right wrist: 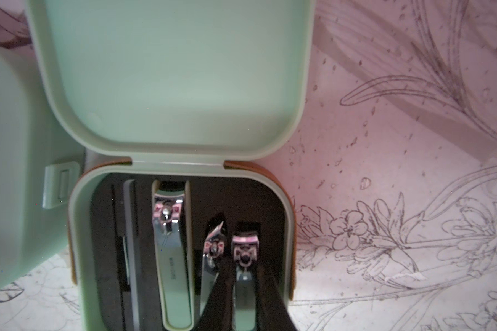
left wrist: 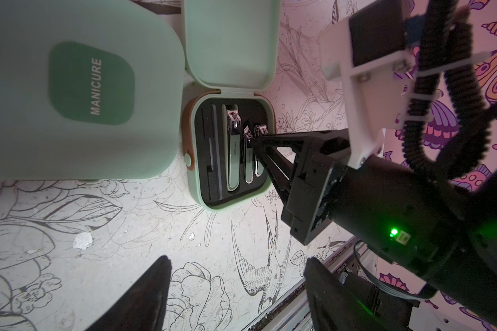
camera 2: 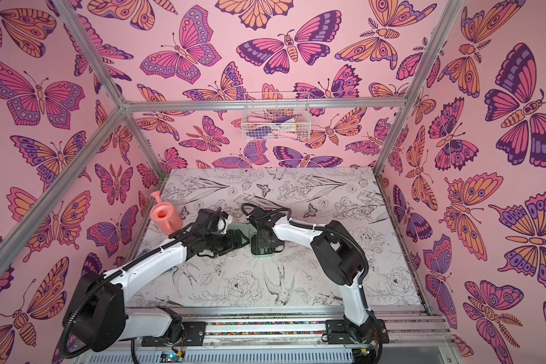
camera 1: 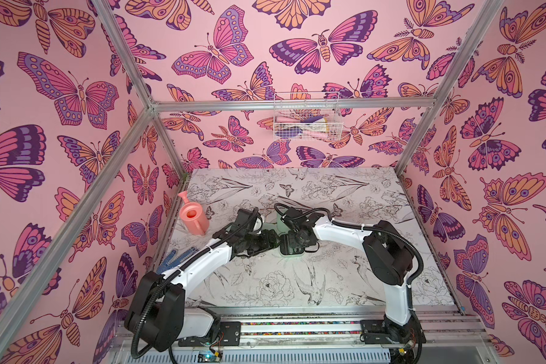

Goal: Organize nail clipper sets
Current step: Place the nail clipper in the storage box.

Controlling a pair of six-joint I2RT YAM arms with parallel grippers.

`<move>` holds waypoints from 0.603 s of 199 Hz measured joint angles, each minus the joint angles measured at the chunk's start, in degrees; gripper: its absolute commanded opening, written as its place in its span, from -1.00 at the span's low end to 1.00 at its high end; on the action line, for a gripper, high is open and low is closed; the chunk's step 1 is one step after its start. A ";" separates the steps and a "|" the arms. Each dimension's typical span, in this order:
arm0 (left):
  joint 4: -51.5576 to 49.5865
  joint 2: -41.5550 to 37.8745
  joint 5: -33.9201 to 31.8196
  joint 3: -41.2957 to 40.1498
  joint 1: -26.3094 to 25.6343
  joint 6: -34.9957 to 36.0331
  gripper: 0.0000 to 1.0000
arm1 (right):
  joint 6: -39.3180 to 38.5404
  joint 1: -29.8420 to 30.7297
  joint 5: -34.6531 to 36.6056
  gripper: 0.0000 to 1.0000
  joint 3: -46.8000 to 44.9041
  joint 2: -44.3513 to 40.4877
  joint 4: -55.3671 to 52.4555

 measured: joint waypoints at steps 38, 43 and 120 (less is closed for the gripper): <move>0.00 0.00 0.02 0.00 0.00 0.00 0.51 | 0.00 0.00 0.04 -0.73 0.00 0.00 -0.02; 0.00 0.00 0.02 0.00 0.00 0.00 0.51 | 0.00 0.00 0.04 -0.71 0.00 0.02 -0.02; 0.00 0.00 0.02 0.00 0.00 0.00 0.51 | -0.04 0.00 0.28 -0.56 0.00 0.02 -0.57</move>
